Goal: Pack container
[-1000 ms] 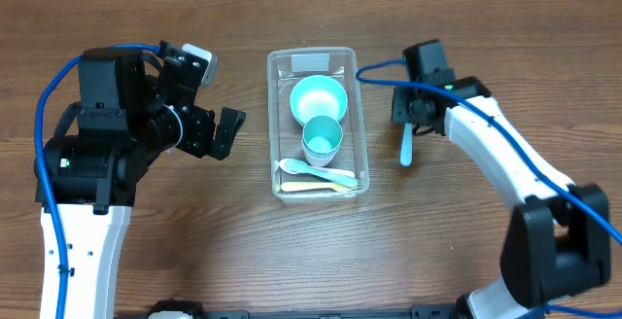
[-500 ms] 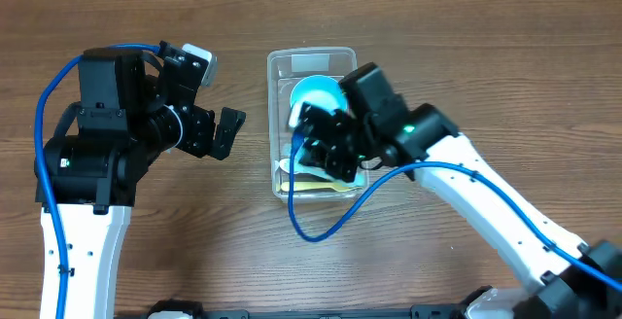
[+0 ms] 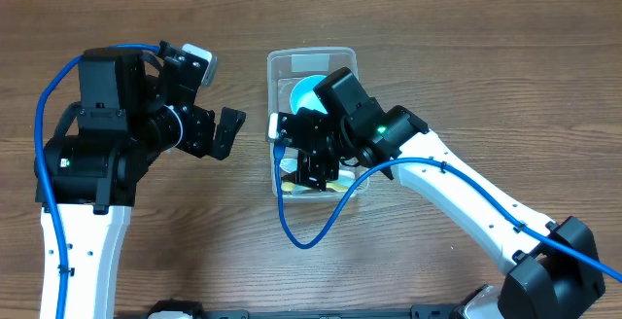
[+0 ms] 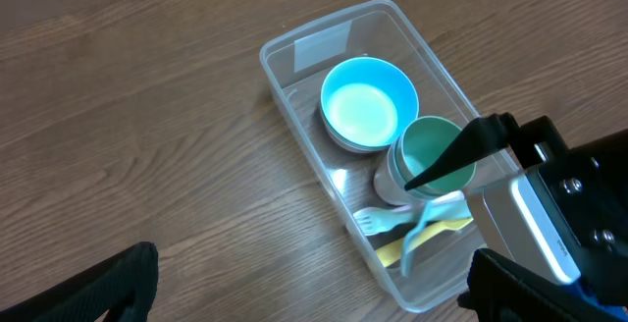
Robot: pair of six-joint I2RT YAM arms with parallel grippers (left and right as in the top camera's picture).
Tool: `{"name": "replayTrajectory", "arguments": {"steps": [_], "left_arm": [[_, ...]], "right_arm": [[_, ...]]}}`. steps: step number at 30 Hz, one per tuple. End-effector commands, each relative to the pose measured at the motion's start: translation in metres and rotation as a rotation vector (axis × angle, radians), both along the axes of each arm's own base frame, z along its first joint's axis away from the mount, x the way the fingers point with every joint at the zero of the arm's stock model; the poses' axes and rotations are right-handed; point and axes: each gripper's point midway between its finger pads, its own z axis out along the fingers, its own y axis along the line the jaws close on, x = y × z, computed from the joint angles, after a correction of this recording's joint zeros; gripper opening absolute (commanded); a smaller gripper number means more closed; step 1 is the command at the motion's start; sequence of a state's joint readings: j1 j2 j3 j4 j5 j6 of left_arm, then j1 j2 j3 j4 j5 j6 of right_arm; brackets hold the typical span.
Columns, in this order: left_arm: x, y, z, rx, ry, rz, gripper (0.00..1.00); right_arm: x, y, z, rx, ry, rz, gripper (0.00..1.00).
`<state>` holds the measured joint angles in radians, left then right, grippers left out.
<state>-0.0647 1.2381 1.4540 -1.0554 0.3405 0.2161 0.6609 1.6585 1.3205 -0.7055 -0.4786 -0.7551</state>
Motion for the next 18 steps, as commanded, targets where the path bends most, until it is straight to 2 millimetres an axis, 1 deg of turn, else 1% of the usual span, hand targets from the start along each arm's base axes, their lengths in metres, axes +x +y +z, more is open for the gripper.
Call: {"name": "replayTrajectory", "arguments": {"steps": [1, 3, 4, 5, 6, 8, 9, 11, 12, 13, 17, 18], "left_arm": [[0.001, 0.000, 0.009, 0.003, -0.028, -0.010, 1.00], [0.001, 0.000, 0.009, 0.003, -0.028, -0.010, 1.00], [0.001, 0.000, 0.009, 0.003, -0.028, -0.010, 1.00], [0.001, 0.000, 0.009, 0.003, -0.028, -0.010, 1.00], [0.001, 0.000, 0.009, 0.003, -0.028, -0.010, 1.00], [0.001, 0.000, 0.009, 0.003, -0.028, -0.010, 1.00], [0.001, 0.000, 0.009, 0.003, -0.028, -0.010, 1.00], [0.001, 0.000, 0.009, 0.003, -0.028, -0.010, 1.00], [0.001, 0.000, 0.009, 0.003, -0.028, -0.010, 1.00], [0.001, 0.000, 0.009, 0.003, -0.028, -0.011, 1.00], [0.001, 0.000, 0.009, 0.003, -0.028, -0.010, 1.00], [0.001, 0.000, 0.009, 0.003, -0.028, -0.010, 1.00]], "right_arm": [[0.007, 0.003, 0.023, 0.056, 0.030, -0.104, 0.86], [0.013, -0.008, 0.048, 0.091, 0.039, -0.235, 0.85], [0.027, -0.030, 0.068, 0.117, 0.062, -0.445, 0.88], [0.033, -0.046, 0.078, 0.138, 0.082, -0.559, 0.98], [0.035, -0.065, 0.089, 0.163, 0.113, -0.654, 1.00], [0.034, -0.108, 0.105, 0.206, 0.196, -0.837, 1.00], [0.029, -0.139, 0.112, 0.219, 0.242, -0.950, 1.00], [0.025, -0.166, 0.119, 0.247, 0.276, -1.056, 1.00], [0.025, -0.174, 0.121, 0.257, 0.281, -1.090, 1.00], [0.026, -0.178, 0.122, 0.261, 0.279, -1.101, 1.00], [0.029, -0.179, 0.118, 0.252, 0.286, -1.108, 1.00], [0.029, -0.186, 0.113, 0.212, 0.256, -1.122, 1.00]]}}
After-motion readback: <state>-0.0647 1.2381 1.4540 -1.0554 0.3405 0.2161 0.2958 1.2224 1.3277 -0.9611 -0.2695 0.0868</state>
